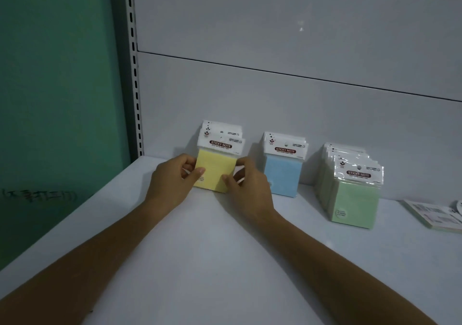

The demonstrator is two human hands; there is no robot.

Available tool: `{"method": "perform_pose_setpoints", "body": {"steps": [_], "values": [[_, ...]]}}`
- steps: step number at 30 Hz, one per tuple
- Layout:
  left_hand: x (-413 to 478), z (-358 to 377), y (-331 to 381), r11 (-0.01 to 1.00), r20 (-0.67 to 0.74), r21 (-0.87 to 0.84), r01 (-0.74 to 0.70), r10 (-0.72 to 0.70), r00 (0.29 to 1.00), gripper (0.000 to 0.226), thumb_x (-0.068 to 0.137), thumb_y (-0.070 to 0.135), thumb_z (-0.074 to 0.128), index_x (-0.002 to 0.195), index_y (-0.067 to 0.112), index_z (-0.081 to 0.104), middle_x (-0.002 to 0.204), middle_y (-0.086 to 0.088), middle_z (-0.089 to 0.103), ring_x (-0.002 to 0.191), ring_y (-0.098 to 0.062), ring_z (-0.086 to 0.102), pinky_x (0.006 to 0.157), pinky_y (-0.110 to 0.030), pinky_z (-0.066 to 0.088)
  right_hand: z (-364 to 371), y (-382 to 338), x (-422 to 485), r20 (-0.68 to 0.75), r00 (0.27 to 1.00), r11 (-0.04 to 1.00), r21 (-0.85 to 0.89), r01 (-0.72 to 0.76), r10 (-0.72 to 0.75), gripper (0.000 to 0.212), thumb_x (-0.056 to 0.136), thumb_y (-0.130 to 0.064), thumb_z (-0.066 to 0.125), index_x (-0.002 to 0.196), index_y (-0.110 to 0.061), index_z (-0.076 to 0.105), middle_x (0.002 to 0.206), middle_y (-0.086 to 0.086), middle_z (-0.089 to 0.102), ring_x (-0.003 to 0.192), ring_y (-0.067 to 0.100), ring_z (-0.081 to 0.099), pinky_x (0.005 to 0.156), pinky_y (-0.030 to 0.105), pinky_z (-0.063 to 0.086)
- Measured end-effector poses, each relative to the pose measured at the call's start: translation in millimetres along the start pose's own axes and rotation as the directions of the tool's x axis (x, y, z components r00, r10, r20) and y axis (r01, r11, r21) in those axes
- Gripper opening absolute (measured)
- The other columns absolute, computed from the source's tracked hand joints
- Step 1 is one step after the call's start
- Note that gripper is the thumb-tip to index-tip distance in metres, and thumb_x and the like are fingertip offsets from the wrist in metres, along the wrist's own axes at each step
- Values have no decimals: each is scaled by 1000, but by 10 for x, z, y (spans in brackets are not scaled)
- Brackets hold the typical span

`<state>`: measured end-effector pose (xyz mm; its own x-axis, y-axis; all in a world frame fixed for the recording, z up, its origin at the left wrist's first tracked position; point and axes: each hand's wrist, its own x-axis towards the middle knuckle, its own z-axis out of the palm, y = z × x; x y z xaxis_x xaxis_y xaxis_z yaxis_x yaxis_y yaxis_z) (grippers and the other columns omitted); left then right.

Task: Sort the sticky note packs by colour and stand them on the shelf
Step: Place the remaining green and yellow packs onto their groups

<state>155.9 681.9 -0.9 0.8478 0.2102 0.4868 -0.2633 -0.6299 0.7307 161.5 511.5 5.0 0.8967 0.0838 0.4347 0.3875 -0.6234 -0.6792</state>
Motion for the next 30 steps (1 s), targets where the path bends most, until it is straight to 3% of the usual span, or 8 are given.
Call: {"method": "perform_pose_setpoints", "body": {"steps": [3, 5, 10, 14, 21, 27, 30], "values": [[41, 19, -74, 998, 14, 3, 70, -70, 997, 33, 82, 30, 70, 110, 17, 57, 96, 3, 63, 85, -18, 62, 76, -31, 51, 65, 57, 39, 1, 999, 999, 6, -32, 32, 36, 83, -34, 67, 108, -21, 43, 80, -9, 56, 81, 16, 61, 71, 35, 51], [62, 34, -85, 995, 27, 9, 103, -103, 994, 47, 83, 32, 68, 123, 15, 52, 106, 0, 62, 89, -17, 61, 81, -33, 50, 75, 64, 62, 27, 998, 998, 12, -58, 58, 48, 79, -38, 71, 113, -21, 43, 82, -10, 55, 83, 14, 59, 72, 35, 51], [69, 105, -88, 991, 120, 132, -2, -14, 993, 47, 91, 38, 55, 134, 19, 48, 119, -2, 62, 99, -18, 61, 84, -32, 47, 104, 83, 45, 68, 997, 999, 0, -32, 32, 72, 68, -40, 80, 124, -22, 37, 98, -9, 54, 86, 12, 58, 72, 31, 51], [65, 126, -85, 974, 205, 208, -85, 42, 978, 45, 92, 40, 52, 134, 24, 45, 118, -4, 58, 94, -19, 59, 81, -33, 48, 105, 99, 78, 64, 998, 999, -31, 18, -16, 70, 72, -33, 79, 126, -17, 37, 93, -7, 51, 82, 13, 54, 70, 30, 46], [69, 121, -85, 975, 177, 195, -104, 70, 982, 45, 91, 29, 56, 134, 22, 45, 118, -2, 60, 93, -19, 59, 82, -31, 45, 125, 121, 88, 38, 999, 998, -56, 33, -31, 62, 76, -35, 74, 124, -18, 38, 95, -7, 53, 81, 11, 54, 69, 28, 45], [69, 123, -73, 976, 197, 195, -99, 60, 979, 47, 93, 26, 54, 138, 24, 41, 118, -5, 58, 93, -18, 56, 86, -33, 46, 141, 179, 126, 35, 996, 996, -21, -83, 84, 72, 77, -36, 74, 135, -13, 36, 132, 4, 47, 121, 20, 47, 96, 31, 42], [67, 101, -61, 976, 206, 196, -90, 48, 977, 48, 93, 25, 54, 139, 23, 40, 120, -7, 57, 96, -20, 57, 88, -35, 47, 146, 184, 139, 102, 991, 997, -27, -79, 81, 63, 81, -37, 70, 132, -13, 43, 128, 5, 54, 117, 21, 52, 89, 30, 44]]}}
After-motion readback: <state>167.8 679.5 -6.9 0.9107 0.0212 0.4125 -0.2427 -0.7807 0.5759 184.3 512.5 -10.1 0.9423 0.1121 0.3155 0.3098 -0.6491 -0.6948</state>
